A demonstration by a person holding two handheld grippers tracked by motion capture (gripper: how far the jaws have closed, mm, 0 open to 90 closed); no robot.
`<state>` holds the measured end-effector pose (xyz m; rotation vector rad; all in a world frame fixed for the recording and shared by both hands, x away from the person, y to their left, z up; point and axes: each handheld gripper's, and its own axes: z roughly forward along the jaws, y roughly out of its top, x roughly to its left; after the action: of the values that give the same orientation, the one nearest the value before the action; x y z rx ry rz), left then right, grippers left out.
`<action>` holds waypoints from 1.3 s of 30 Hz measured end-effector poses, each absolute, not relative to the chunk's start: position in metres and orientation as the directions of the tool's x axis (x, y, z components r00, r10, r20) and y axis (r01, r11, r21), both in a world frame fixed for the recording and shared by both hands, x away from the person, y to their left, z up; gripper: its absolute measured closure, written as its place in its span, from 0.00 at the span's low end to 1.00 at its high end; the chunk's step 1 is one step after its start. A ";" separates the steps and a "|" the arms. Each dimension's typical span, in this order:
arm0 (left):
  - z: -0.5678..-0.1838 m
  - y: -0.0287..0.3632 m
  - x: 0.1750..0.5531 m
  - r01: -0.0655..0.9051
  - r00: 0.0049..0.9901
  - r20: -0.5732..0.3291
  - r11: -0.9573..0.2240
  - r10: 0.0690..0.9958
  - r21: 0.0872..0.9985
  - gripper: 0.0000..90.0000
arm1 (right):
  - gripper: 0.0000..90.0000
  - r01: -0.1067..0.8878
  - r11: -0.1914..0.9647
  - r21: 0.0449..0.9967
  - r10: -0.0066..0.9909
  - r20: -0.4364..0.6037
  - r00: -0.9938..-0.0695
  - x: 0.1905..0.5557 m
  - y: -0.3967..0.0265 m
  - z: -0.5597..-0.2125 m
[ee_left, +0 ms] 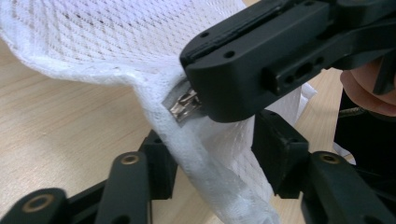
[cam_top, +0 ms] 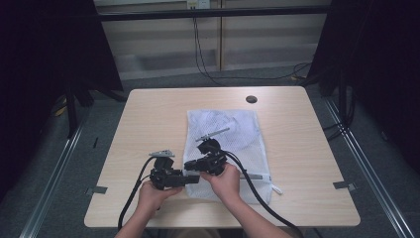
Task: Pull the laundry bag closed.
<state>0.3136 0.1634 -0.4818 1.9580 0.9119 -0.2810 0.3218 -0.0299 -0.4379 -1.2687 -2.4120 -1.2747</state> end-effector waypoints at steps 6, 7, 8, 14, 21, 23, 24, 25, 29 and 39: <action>-0.483 0.164 0.316 0.723 0.674 -0.550 -0.292 0.493 0.626 0.66 | 0.96 0.729 0.290 0.620 0.616 0.462 -0.638 0.322 -0.030 -0.438; -0.483 0.164 0.316 0.723 0.674 -0.550 -0.292 0.493 0.626 0.68 | 0.96 0.729 0.290 0.620 0.616 0.462 -0.638 0.322 -0.030 -0.438; -0.483 0.165 0.316 0.724 0.674 -0.548 -0.294 0.496 0.624 0.68 | 0.96 0.729 0.289 0.621 0.616 0.462 -0.638 0.321 -0.029 -0.439; -0.483 0.164 0.317 0.737 0.659 -0.562 -0.284 0.499 0.613 0.75 | 0.96 0.729 0.285 0.622 0.612 0.468 -0.638 0.321 -0.030 -0.439; -0.482 0.164 0.318 0.754 0.642 -0.574 -0.281 0.509 0.594 0.84 | 0.96 0.732 0.282 0.621 0.607 0.475 -0.637 0.321 -0.030 -0.439; -0.481 0.163 0.318 0.770 0.623 -0.586 -0.271 0.518 0.578 0.89 | 0.96 0.731 0.280 0.622 0.606 0.476 -0.637 0.320 -0.030 -0.439; -0.480 0.165 0.319 0.777 0.613 -0.592 -0.264 0.523 0.571 0.94 | 0.96 0.732 0.277 0.622 0.605 0.479 -0.636 0.320 -0.031 -0.438; -0.480 0.165 0.319 0.777 0.613 -0.592 -0.264 0.523 0.571 0.96 | 0.96 0.732 0.277 0.622 0.605 0.479 -0.636 0.320 -0.031 -0.438; -0.479 0.166 0.320 0.794 0.595 -0.608 -0.267 0.526 0.546 0.98 | 0.96 0.733 0.275 0.622 0.604 0.482 -0.635 0.320 -0.032 -0.438; -0.478 0.166 0.319 0.795 0.593 -0.608 -0.265 0.529 0.545 0.99 | 0.97 0.740 0.261 0.619 0.596 0.499 -0.628 0.319 -0.038 -0.442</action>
<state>0.3193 0.1664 -0.4782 1.9441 1.0570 -0.3837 0.3192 -0.0383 -0.4419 -1.2635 -2.3590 -1.3029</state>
